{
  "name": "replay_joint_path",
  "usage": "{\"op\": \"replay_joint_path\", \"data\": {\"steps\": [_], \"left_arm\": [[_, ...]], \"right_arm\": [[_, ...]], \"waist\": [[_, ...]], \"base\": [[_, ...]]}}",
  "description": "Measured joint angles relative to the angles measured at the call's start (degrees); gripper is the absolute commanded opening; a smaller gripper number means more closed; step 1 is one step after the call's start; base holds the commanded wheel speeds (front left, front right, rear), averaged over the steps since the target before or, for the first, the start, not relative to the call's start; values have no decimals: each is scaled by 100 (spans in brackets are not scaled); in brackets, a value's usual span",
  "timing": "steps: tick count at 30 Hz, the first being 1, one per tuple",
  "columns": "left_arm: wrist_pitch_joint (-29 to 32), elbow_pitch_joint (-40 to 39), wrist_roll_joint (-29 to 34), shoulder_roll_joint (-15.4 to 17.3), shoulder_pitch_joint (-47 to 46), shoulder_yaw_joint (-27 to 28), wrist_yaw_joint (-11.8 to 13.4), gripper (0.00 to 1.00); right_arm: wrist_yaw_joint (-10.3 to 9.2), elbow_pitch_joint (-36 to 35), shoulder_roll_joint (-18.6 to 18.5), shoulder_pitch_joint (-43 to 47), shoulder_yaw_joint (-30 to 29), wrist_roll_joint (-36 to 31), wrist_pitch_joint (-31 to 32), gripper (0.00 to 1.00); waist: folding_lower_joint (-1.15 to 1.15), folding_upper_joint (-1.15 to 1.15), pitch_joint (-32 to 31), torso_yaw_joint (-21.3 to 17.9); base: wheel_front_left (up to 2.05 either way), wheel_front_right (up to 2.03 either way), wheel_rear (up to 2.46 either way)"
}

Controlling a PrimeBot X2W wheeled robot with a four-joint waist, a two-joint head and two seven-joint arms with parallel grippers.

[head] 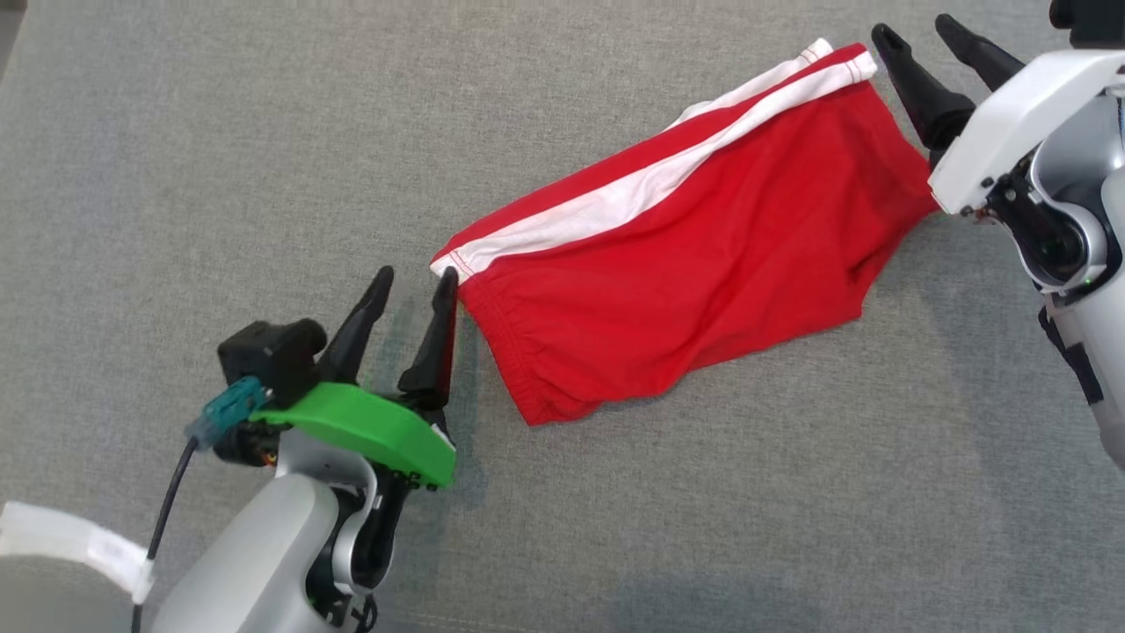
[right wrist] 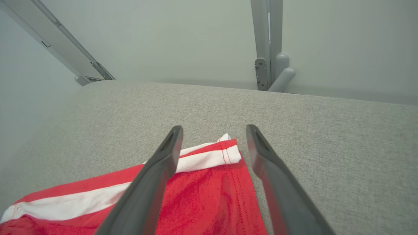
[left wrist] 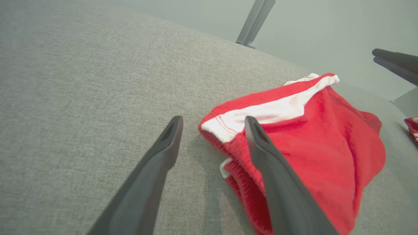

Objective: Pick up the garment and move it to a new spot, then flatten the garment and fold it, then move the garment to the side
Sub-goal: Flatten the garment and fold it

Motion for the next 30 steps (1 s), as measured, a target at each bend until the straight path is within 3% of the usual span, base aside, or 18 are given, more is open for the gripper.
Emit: {"op": "replay_joint_path", "data": {"steps": [6, 14, 19, 30], "left_arm": [[-575, -447, 534, 308, 573, 143, 521, 100], [-739, -776, 1269, 210, 1016, 303, 778, 100], [-764, -820, 1597, -157, 1120, 503, 631, 100], [-765, -485, 2037, -739, 1282, 889, 36, 100]], "right_arm": [[0, -333, -353, 612, 155, -3, -20, 100], [0, -318, -539, 860, 131, -196, 400, 100], [0, -44, -508, 754, 146, -389, 659, 100], [-2, 671, -361, 357, 227, -458, 1351, 100]], "waist": [[0, 0, -258, -159], [0, 0, -267, -137], [0, 0, -119, 58], [0, 0, 36, 533]], "base": [[0, 0, 0], [0, 0, 0], [0, 0, 0], [0, 0, 0]]}}
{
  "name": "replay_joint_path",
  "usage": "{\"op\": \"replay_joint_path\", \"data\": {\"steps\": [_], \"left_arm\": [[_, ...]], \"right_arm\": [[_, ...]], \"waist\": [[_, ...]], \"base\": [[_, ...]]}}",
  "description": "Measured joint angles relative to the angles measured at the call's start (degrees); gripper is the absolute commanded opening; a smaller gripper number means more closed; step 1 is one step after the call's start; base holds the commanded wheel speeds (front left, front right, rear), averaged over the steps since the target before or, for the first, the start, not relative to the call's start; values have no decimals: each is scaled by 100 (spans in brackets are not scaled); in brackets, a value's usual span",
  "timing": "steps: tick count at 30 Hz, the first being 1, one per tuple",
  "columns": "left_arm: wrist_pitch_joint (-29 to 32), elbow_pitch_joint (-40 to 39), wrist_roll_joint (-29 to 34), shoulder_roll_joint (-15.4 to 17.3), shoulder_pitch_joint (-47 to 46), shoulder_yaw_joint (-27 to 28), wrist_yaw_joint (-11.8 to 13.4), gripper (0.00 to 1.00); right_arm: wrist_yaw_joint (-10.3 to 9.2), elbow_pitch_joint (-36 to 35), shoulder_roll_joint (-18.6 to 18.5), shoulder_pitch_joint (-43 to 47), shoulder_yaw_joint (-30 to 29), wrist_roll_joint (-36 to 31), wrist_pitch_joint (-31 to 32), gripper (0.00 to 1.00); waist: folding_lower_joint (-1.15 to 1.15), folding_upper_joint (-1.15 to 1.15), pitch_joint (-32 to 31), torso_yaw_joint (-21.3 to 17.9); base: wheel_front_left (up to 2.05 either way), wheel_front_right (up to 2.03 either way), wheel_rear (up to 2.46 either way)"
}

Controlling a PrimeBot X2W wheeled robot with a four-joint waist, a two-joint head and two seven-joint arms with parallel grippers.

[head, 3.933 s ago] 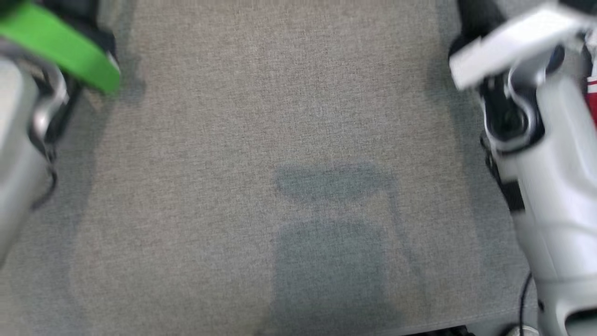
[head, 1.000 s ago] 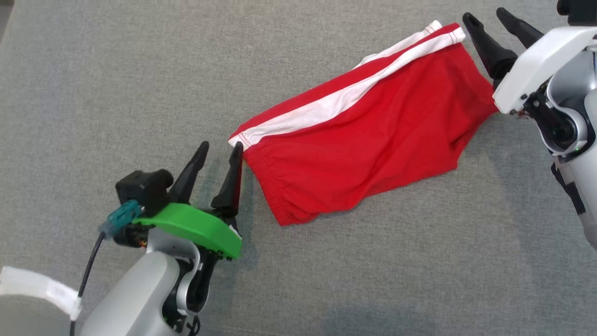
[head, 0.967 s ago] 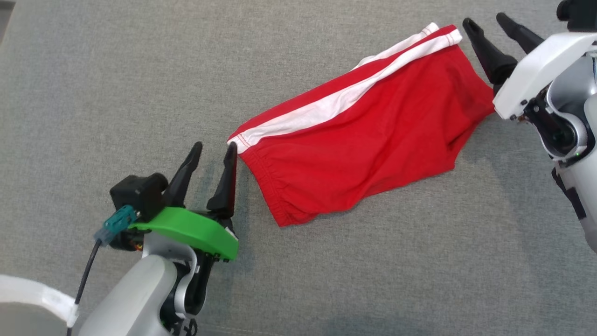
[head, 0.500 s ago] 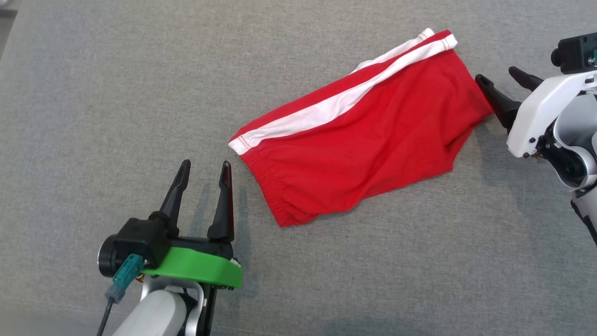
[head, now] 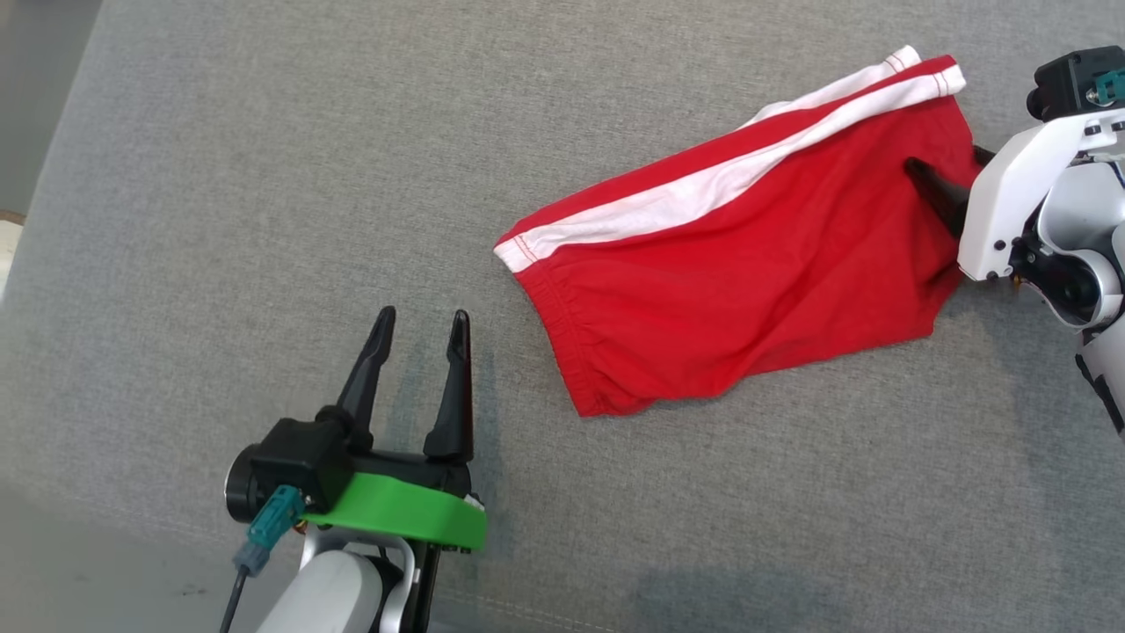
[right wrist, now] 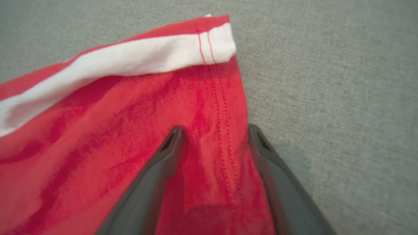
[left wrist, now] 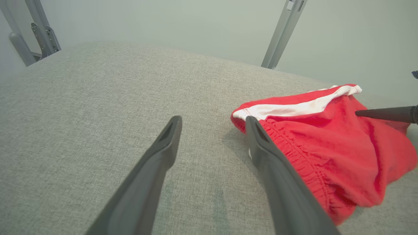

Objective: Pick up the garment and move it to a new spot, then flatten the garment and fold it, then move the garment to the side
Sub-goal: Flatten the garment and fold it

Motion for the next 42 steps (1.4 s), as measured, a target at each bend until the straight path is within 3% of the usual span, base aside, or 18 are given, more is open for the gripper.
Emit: {"op": "replay_joint_path", "data": {"steps": [3, 4, 5, 6, 20, 27, 37, 42], "left_arm": [[0, 71, 58, -133, 85, 68, -152, 100], [0, 108, 75, -162, 101, 92, -198, 100], [0, 143, 102, -192, 116, 116, -245, 100], [0, 187, 114, -222, 134, 136, -291, 100], [0, 732, 322, -344, 591, 342, -782, 100], [0, 781, 444, -240, 1023, 432, -849, 100], [0, 756, 520, -156, 1664, 560, -881, 100], [0, 684, 575, -215, 1766, 628, -922, 100]], "right_arm": [[-8, -7, 14, -26, 123, 177, 203, 100], [-8, -34, 12, -26, 193, 199, 249, 91], [-8, -58, 1, -25, 245, 236, 258, 21], [-8, -75, -7, -20, 288, 301, 274, 0], [2, -86, -16, 623, 75, 1395, -129, 0], [3, -464, -168, 1499, -238, 1963, -335, 0], [2, -358, -694, 2425, -1182, 1935, -787, 0], [2, -820, -646, 2428, -1345, 1818, -811, 0]], "waist": [[0, 0, -47, 41], [0, 0, -64, 47], [0, 0, -77, 53], [0, 0, -88, 56], [0, 0, -572, -254], [0, 0, -1001, -626], [0, 0, -1664, -1093], [0, 0, -1877, -1190]], "base": [[0, 0, 0], [0, 0, 0], [0, 0, 0], [0, 0, 0], [0, 0, 0], [0, 0, 0], [0, 0, 0], [0, 0, 0]]}}
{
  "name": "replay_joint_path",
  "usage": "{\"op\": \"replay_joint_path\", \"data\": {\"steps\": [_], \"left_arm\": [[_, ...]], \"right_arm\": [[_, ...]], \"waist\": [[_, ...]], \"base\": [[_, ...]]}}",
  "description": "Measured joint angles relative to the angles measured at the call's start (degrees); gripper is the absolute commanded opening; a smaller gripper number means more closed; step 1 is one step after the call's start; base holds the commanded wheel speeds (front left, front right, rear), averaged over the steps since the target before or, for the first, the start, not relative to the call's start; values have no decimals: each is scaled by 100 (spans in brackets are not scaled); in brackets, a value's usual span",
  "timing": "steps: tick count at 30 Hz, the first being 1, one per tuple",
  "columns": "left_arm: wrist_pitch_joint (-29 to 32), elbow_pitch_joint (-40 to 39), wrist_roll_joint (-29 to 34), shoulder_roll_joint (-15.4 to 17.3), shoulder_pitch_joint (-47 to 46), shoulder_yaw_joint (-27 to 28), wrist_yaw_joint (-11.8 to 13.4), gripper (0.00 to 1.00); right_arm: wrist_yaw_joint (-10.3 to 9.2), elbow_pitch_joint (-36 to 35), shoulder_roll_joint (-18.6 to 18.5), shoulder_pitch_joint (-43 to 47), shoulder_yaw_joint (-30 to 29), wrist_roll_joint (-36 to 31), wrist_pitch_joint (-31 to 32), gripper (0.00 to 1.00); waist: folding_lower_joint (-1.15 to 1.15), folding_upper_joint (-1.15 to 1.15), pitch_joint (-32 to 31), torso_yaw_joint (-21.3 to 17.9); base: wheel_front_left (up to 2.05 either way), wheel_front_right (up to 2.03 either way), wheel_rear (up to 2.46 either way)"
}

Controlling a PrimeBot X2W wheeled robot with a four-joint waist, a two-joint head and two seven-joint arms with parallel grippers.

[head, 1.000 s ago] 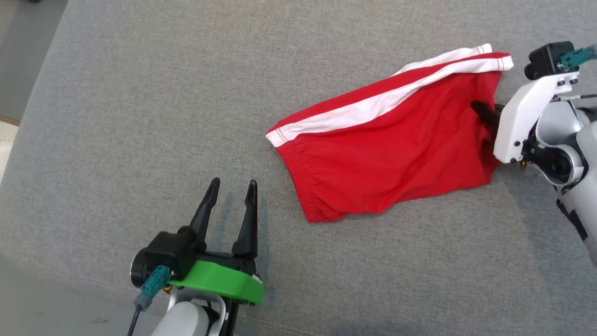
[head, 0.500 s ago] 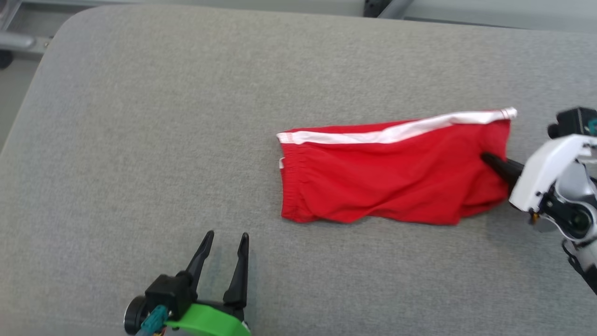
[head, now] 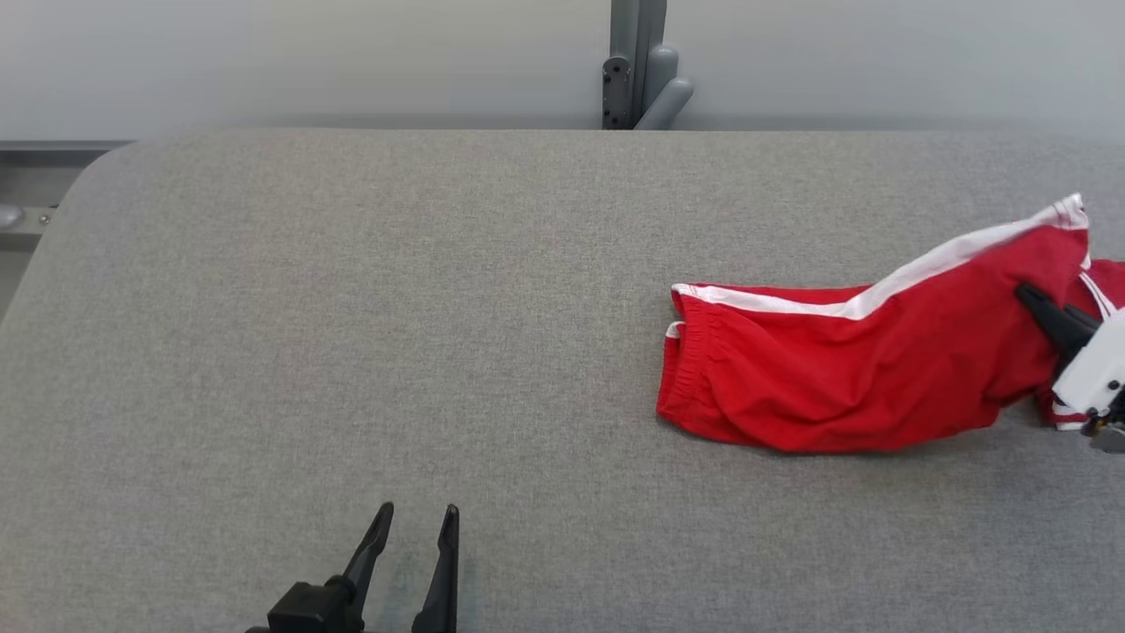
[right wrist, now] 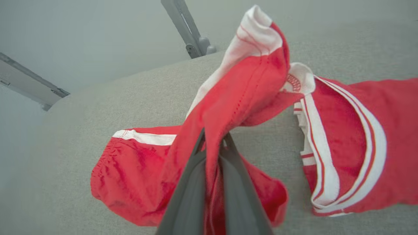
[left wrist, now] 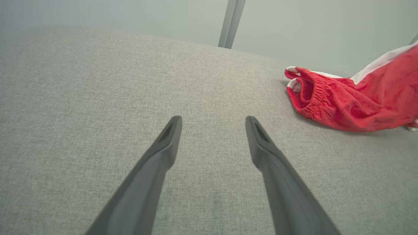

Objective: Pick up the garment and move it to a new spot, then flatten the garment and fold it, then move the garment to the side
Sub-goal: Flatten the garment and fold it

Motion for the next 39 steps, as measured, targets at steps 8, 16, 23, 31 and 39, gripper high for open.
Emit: {"op": "replay_joint_path", "data": {"steps": [8, 16, 23, 31, 39], "left_arm": [[0, -29, 157, -142, 53, 63, -103, 100], [-1, 70, 261, -271, -68, 111, -234, 100], [-1, 193, 327, -321, -96, 187, -304, 100], [-1, 267, 377, -419, -118, 230, -368, 100], [-1, 290, 410, -435, -104, 330, -386, 100]], "right_arm": [[0, -1074, 880, -72, 271, -494, 548, 0], [0, -708, 2147, -242, 325, -1361, 591, 0], [0, -287, 2778, -343, 381, -1839, 494, 0], [0, 27, 3020, -526, 423, -2113, 214, 100], [0, -475, 3031, -392, 512, -2128, -349, 100]], "waist": [[0, 0, -119, -4], [0, 0, 118, 204], [0, 0, 255, 353], [0, 0, 272, 320], [0, 0, 169, 237]], "base": [[0, 0, 0], [0, 0, 0], [0, 0, 0], [0, 0, 0], [0, 0, 0]]}}
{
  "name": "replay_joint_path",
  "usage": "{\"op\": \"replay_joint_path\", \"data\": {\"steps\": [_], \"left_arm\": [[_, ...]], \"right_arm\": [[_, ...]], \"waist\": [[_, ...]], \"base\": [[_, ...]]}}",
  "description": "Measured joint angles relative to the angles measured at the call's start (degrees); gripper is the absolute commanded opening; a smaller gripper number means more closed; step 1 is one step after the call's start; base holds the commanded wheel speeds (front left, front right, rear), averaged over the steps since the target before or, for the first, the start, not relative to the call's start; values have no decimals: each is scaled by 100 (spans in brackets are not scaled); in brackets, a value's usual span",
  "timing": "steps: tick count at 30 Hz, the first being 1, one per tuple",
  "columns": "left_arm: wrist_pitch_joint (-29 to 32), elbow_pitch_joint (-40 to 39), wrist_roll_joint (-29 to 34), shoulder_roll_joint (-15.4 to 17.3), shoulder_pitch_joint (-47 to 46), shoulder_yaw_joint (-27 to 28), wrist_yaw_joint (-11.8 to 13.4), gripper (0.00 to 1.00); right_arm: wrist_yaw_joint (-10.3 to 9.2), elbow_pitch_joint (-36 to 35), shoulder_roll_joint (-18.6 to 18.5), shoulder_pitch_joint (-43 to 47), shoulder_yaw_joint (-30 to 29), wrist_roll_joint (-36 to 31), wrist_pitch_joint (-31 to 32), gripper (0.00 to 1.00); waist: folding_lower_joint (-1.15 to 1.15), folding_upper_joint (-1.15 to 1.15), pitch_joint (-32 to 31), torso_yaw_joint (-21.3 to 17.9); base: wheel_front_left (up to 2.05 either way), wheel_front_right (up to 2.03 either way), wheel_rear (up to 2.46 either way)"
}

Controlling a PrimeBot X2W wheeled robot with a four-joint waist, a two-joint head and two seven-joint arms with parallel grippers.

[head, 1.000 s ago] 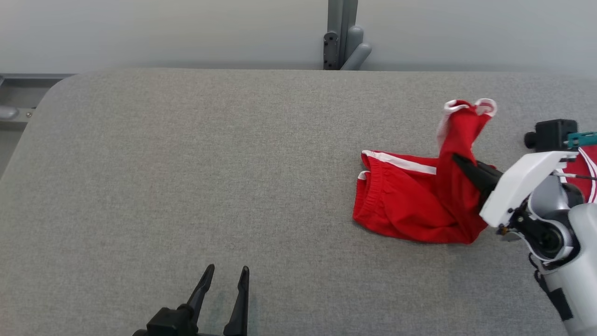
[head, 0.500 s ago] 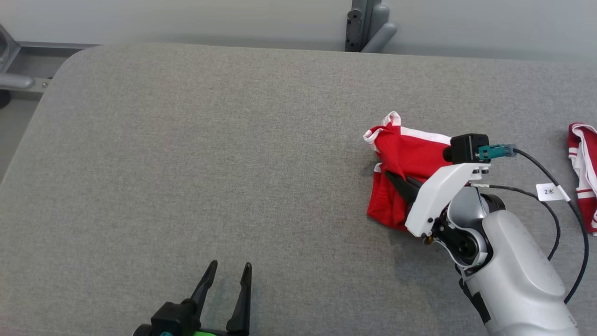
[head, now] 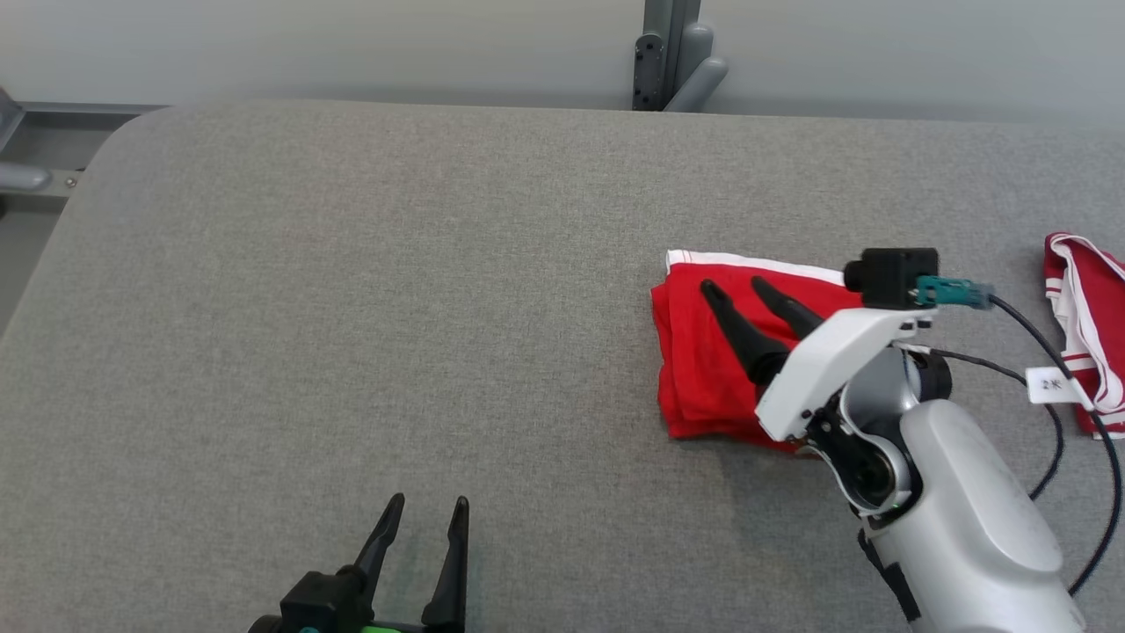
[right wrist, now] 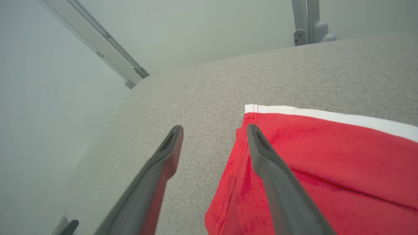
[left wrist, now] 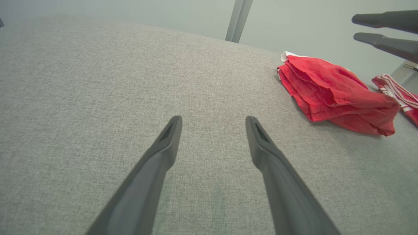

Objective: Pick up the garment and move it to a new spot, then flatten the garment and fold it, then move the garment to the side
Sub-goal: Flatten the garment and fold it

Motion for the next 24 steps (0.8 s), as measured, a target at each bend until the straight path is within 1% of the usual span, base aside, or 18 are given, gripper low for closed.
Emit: {"op": "replay_joint_path", "data": {"steps": [3, 7, 8, 9, 12, 15, 18, 21, 24], "left_arm": [[0, -3, 23, 1, 65, 59, 1, 100], [1, -33, 26, -8, 174, 107, 9, 100], [1, -44, 26, -11, 208, 119, 12, 100], [0, -74, 26, -25, 278, 144, 27, 100], [1, -141, 30, -34, 353, 171, 34, 100], [1, -223, 86, -41, 414, 229, 29, 100], [1, -326, 175, -41, 494, 348, 25, 100], [0, -390, 238, -46, 588, 470, 8, 100], [1, -431, 293, -62, 680, 555, -25, 100]], "right_arm": [[0, -464, -203, 288, -110, -83, -369, 100], [0, -993, -578, 822, -531, -600, -937, 100], [0, -1085, -617, 978, -689, -720, -1077, 100], [0, -1234, -614, 1261, -993, -791, -1301, 100], [0, -1382, -688, 1664, -1344, -1054, -1683, 100], [0, -1426, -802, 2041, -1623, -1277, -2238, 100], [0, -1273, -817, 2446, -1801, -1479, -2739, 100], [0, -1005, -846, 2787, -1905, -1751, -3026, 100], [0, -783, -684, 3020, -2022, -1838, -3144, 100]], "waist": [[0, 0, -78, -43], [0, 0, -202, -109], [0, 0, -234, -127], [0, 0, -286, -175], [0, 0, -354, -249], [0, 0, -419, -297], [0, 0, -496, -329], [0, 0, -577, -352], [0, 0, -656, -369]], "base": [[0, 0, 0], [0, 0, 0], [0, 0, 0], [0, 0, 0], [0, 0, 0], [0, 0, 0], [0, 0, 0], [0, 0, 0], [0, 0, 0]]}}
